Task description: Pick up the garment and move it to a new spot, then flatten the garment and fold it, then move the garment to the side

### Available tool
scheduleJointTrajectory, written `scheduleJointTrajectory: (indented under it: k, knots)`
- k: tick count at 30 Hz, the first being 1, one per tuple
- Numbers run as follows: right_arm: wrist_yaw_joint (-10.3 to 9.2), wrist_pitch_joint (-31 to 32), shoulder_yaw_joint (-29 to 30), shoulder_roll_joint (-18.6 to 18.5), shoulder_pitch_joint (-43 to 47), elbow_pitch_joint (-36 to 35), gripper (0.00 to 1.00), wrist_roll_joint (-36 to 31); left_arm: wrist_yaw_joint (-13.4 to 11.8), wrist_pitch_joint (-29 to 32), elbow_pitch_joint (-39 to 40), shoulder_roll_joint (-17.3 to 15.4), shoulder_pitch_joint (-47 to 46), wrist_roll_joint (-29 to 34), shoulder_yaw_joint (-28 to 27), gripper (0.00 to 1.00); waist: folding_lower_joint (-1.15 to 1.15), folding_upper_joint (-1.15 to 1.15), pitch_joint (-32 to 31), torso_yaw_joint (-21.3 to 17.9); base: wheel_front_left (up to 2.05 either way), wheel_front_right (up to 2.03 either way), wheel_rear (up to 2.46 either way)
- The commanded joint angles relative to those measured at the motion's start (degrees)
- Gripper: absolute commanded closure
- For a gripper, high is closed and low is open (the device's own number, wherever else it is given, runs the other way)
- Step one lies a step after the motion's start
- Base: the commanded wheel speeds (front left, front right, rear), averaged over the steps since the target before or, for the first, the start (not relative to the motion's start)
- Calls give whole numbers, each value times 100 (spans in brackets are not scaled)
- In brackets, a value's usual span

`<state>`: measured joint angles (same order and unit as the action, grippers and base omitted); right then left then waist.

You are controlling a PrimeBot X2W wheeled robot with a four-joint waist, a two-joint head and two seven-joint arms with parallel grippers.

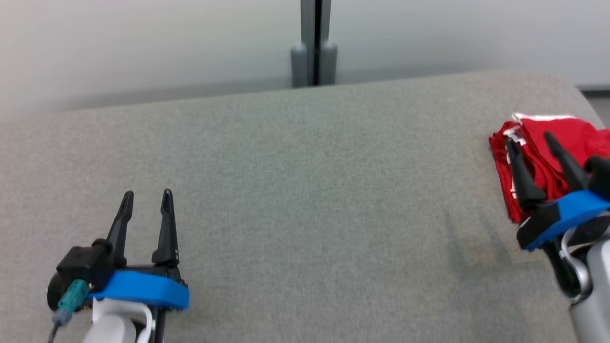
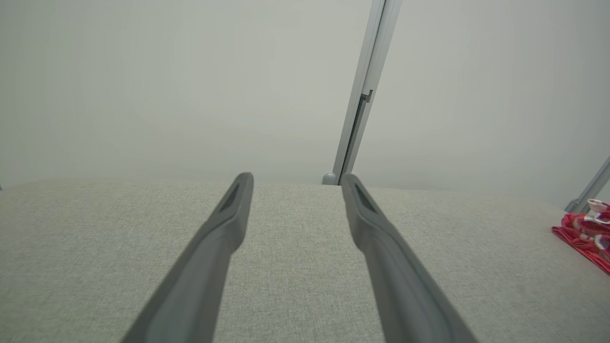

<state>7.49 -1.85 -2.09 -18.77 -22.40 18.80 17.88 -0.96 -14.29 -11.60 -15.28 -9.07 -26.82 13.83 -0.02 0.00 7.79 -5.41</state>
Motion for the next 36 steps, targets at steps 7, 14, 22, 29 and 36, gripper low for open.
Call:
scheduleJointTrajectory:
  k: [7,14,22,29,36]
  knots:
    - [3,-176,60,546,1012,-667,0,-216,-105,-72,-29,138,571,-84,-135,0,2,0,-495,335,0,0,0]
    - [3,-402,318,880,1461,-739,0,-596,-47,-87,-202,175,803,-120,-150,0,2,0,-727,578,0,0,0]
    - [2,-428,466,1163,1761,-775,0,-920,28,-93,-410,195,822,-68,-160,0,2,0,-836,601,0,0,0]
    - [3,-327,564,1287,1825,-754,0,-974,88,-98,-511,237,681,5,-185,0,2,0,-812,496,0,0,0]
    - [3,-269,557,1366,1851,-710,0,-1009,108,-98,-511,264,627,74,-217,0,2,0,-794,466,0,0,0]
